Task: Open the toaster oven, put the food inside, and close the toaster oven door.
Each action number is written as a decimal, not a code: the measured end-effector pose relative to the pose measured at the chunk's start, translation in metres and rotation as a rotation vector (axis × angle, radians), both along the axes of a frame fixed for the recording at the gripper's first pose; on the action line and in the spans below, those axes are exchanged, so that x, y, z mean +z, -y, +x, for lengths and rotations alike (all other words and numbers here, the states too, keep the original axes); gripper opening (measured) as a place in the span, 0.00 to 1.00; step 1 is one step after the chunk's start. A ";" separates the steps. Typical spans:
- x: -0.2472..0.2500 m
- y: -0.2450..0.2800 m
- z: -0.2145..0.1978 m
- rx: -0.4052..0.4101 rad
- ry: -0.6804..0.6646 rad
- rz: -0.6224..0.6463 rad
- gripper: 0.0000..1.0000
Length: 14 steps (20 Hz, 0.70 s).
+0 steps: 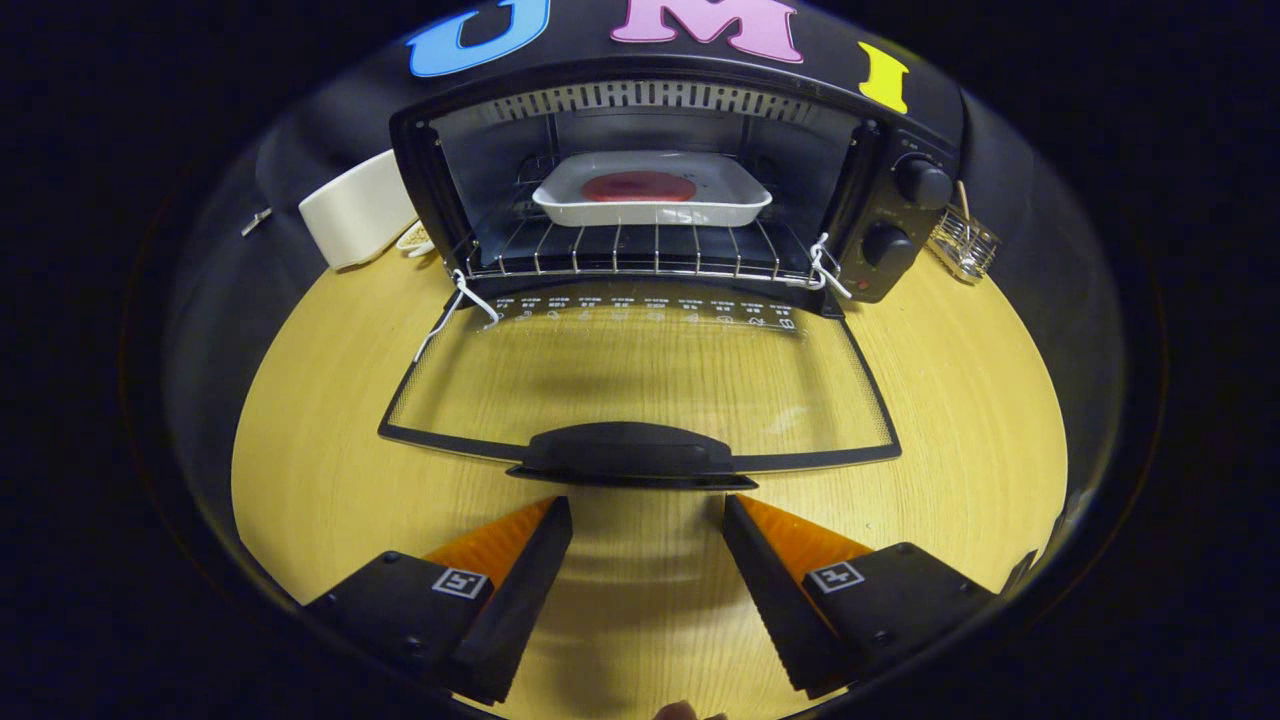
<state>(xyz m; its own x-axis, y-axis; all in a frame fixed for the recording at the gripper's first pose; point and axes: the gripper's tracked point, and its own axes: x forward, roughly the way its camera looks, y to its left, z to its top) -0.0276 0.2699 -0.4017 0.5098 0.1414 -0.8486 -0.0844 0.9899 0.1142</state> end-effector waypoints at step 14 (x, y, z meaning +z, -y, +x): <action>0.048 0.003 -0.001 -0.064 0.099 0.032 0.99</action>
<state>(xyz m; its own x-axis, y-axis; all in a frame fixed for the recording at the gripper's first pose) -0.0284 0.2673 -0.3537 0.5998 0.1326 -0.7891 -0.0339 0.9895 0.1405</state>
